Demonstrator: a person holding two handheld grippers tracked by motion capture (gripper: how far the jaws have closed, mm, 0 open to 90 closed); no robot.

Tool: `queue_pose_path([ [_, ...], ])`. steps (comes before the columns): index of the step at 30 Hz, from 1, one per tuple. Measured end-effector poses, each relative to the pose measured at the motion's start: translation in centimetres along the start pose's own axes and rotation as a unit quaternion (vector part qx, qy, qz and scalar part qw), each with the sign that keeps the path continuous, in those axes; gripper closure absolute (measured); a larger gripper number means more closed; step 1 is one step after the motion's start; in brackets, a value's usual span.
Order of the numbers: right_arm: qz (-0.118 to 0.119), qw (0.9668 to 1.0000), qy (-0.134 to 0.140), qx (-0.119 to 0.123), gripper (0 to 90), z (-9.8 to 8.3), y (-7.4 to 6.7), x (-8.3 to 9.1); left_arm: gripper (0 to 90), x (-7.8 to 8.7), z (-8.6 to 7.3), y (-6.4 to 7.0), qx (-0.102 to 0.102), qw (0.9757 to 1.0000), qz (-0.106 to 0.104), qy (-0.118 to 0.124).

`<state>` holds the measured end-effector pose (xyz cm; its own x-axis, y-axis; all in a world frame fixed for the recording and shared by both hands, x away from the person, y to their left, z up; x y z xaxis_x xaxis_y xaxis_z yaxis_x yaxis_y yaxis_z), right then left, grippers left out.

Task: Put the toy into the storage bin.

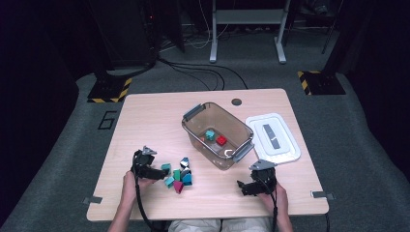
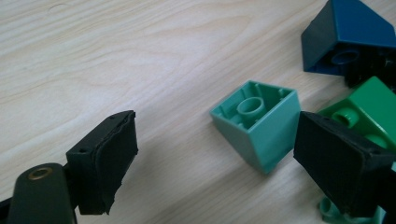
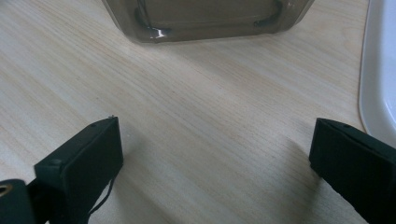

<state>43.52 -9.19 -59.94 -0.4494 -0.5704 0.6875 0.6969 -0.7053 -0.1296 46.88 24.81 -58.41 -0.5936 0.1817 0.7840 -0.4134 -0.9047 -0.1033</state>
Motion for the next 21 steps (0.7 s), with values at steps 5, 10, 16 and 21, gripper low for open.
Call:
queue_pose_path([
  [5, 0.0, 1.0, 0.0, 0.0, 2.1, 0.0, 0.0, 0.0, 14.7, -0.5, 0.3, 0.6, -0.008, 1.0, -0.005, 0.001],
  [10, 0.0, 1.0, 0.0, 0.0, 2.2, 0.0, 0.0, 0.0, 25.0, -0.9, 0.2, 0.6, -0.015, 0.9999, -0.001, -0.001],
  [16, 0.0, 1.0, 0.0, 0.0, 2.2, 0.0, 0.0, 0.0, 39.2, -0.9, 0.4, 0.9, -0.03, 0.9993, 0.008, 0.019],
  [21, -0.001, 1.0, 0.0, -0.001, 2.1, 0.0, 0.0, 0.0, 41.2, -0.7, 0.3, 1.2, -0.035, 0.9992, 0.006, 0.02],
])
Point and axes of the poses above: each handheld gripper's, and its own axes: x roughly backward along the jaws, z roughly out of its top, y roughly to its right, the point moved 10 cm from there along -x, roughly forward along the jaws, and after that the axes turned 11 degrees about z, right-handed, at the moved point
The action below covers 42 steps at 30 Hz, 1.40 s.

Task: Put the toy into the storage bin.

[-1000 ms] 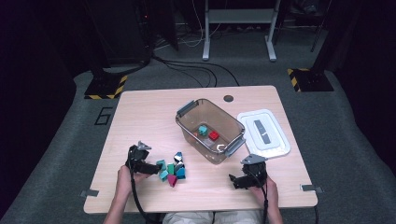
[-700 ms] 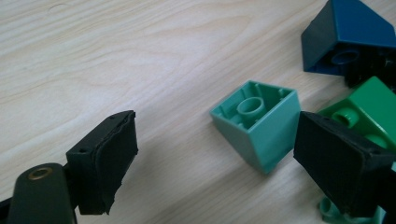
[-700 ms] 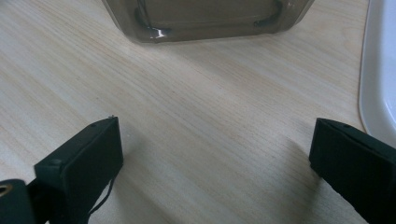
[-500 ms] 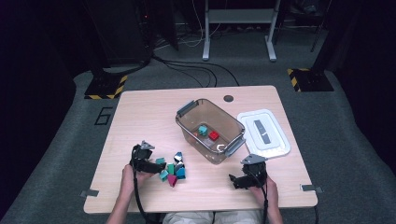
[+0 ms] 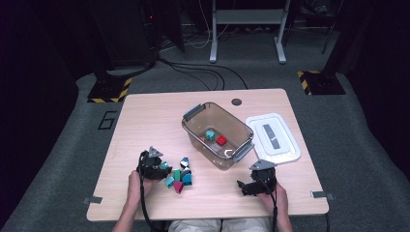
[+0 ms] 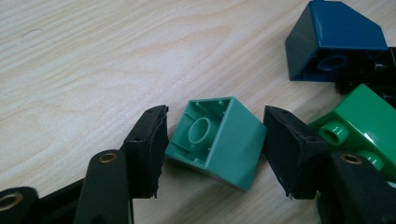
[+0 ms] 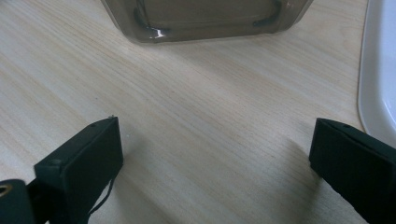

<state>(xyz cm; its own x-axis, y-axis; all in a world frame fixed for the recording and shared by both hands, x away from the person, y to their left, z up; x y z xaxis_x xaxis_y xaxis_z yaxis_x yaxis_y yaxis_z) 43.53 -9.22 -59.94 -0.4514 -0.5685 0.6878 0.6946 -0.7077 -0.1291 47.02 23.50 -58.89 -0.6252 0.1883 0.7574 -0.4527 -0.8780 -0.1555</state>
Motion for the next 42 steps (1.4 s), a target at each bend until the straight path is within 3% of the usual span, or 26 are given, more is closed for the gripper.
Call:
queue_pose_path([
  [3, 0.001, 1.0, 0.0, 0.0, 2.1, 0.0, 0.0, 0.0, 38.4, 0.1, 0.0, 0.1, 0.004, 1.0, -0.003, -0.001],
  [4, 0.0, 1.0, 0.0, 0.0, 2.1, 0.0, 0.0, 0.0, 36.8, 0.2, -0.2, 0.2, 0.014, 0.9998, -0.011, 0.004],
  [10, 0.0, 1.0, 0.0, 0.0, 2.1, 0.0, 0.0, 0.0, 35.4, 0.4, -0.5, 0.3, 0.014, 0.9997, -0.012, 0.013],
  [11, 0.0, 1.0, 0.0, 0.0, 2.1, 0.0, 0.0, 0.0, 37.2, 0.5, -0.6, 0.2, 0.003, 0.9999, -0.007, 0.01],
  [14, 0.0, 1.0, 0.0, 0.0, 2.2, 0.0, 0.0, 0.0, 46.4, 0.6, -0.7, 0.2, 0.004, 0.9997, -0.005, 0.022],
  [17, 0.0, 1.0, 0.0, -0.001, 2.1, 0.0, 0.0, 0.0, 46.9, 0.7, -0.8, 0.1, 0.0, 0.9997, -0.004, 0.024],
  [22, 0.0, 1.0, 0.0, 0.0, 2.1, 0.0, 0.0, 0.0, 47.3, 0.6, -0.7, 0.1, 0.01, 0.9995, -0.001, 0.029],
  [26, 0.0, 1.0, 0.0, -0.001, 2.1, 0.0, 0.0, 0.0, 47.3, 0.8, -0.8, 0.0, 0.019, 0.9994, -0.012, 0.027],
  [27, 0.0, 1.0, 0.0, -0.001, 2.1, 0.0, 0.0, 0.0, 47.3, 0.8, -0.7, -0.1, 0.033, 0.9989, -0.014, 0.03],
  [31, 0.0, 1.0, 0.0, -0.001, 2.1, 0.0, 0.0, 0.0, 47.3, 1.1, -0.3, -0.5, 0.036, 0.9986, -0.011, 0.037],
  [42, 0.0, 1.0, 0.0, -0.001, 2.2, 0.0, 0.0, 0.0, 47.4, 2.4, 1.7, -0.9, 0.023, 0.9986, -0.008, 0.048],
])
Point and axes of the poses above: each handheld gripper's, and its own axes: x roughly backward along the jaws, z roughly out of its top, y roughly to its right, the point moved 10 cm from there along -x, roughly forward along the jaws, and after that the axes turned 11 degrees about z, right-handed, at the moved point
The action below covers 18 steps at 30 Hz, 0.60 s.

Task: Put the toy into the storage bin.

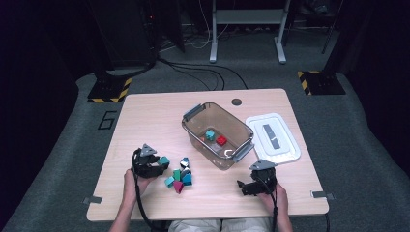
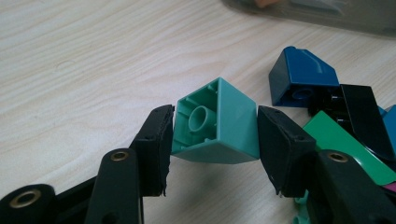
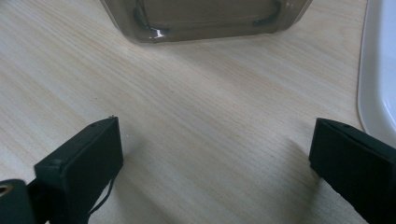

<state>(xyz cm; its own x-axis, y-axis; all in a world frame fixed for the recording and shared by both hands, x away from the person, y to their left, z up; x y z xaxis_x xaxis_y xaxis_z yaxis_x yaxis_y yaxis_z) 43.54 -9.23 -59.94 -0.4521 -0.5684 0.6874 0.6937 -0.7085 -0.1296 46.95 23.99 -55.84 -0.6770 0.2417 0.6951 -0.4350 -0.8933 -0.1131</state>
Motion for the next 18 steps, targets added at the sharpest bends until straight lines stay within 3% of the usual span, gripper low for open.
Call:
queue_pose_path([
  [5, 0.0, 1.0, 0.0, 0.0, 2.1, 0.0, 0.0, 0.0, 47.4, 0.2, 0.6, 0.1, 0.001, 1.0, -0.001, 0.003],
  [18, 0.0, 1.0, 0.0, 0.001, 2.2, 0.0, 0.0, 0.0, 47.4, 1.2, 3.1, 0.7, -0.022, 0.9996, -0.001, 0.018],
])
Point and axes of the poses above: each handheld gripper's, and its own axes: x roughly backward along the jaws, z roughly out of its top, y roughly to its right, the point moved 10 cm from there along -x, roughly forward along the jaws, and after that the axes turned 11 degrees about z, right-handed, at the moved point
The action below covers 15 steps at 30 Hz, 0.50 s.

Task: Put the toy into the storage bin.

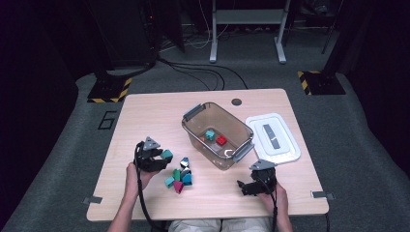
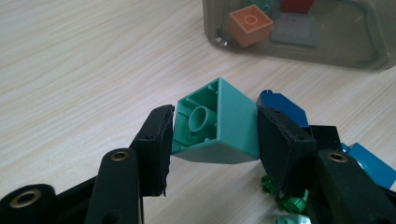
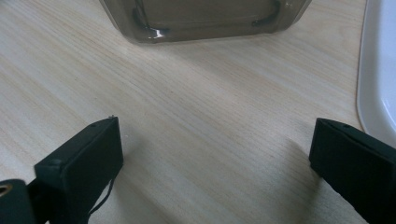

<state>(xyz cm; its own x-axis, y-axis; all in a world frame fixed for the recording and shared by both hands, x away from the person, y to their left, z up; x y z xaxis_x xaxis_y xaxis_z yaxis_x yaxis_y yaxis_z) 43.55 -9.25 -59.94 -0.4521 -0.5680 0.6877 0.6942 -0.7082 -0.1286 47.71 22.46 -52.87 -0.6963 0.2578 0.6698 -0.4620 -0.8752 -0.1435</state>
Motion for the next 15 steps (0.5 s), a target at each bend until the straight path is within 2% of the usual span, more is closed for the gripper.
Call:
queue_pose_path([
  [7, 0.0, 1.0, 0.0, 0.0, 2.2, 0.0, 0.0, 0.0, 47.5, 0.4, 1.2, 0.3, -0.009, 0.9999, 0.001, 0.008],
  [8, 0.0, 1.0, 0.0, 0.0, 2.2, 0.0, 0.0, 0.0, 47.5, 0.6, 1.5, 0.3, -0.016, 0.9998, 0.001, 0.008],
  [15, 0.0, 1.0, 0.0, 0.0, 2.2, 0.0, 0.0, 0.0, 47.5, 1.1, 2.7, 0.5, -0.02, 0.9997, 0.003, 0.017],
])
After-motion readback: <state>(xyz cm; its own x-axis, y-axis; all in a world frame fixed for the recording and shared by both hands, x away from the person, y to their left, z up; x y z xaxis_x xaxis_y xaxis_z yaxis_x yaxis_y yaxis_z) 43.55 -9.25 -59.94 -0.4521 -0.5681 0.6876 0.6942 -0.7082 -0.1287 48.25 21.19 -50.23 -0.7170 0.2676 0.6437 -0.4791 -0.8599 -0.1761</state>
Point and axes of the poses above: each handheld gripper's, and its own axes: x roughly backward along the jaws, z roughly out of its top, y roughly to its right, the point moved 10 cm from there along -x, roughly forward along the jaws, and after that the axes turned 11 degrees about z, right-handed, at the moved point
